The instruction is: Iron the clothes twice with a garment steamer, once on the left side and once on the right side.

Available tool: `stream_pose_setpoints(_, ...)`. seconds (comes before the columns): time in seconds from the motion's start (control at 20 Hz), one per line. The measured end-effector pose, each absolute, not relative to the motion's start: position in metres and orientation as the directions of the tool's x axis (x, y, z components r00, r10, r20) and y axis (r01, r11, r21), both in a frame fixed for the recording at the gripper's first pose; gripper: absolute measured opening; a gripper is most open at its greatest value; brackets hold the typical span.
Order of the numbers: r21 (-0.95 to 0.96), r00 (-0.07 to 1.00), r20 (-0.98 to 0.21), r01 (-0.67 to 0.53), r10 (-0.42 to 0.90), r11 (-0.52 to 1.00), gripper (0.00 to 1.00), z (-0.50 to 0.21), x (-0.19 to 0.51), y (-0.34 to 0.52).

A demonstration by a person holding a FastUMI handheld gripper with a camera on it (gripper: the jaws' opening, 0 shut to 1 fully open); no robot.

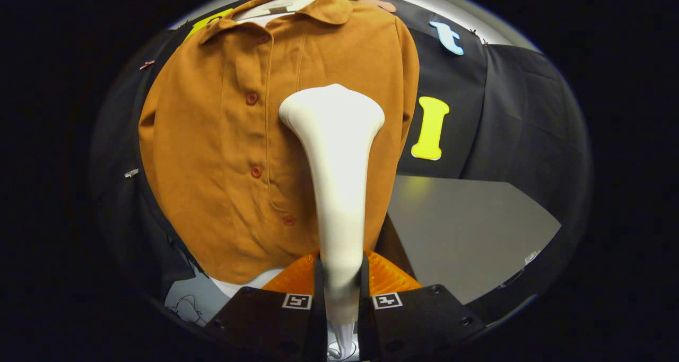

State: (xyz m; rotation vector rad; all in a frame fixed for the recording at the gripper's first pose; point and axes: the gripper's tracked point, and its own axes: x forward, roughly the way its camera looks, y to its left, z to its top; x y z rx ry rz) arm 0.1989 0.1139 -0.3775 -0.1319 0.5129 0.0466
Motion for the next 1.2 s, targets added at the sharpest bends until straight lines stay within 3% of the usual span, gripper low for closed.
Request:
stream_pose_setpoints(0.6,-0.109,0.729,-0.685,-0.094,-0.006,0.99,0.26,-0.467,0.142,0.112)
stream_pose_setpoints(1.2,-0.082,0.79,-0.613,-0.076,0.01,0.994,0.27,-0.414,0.102,0.117)
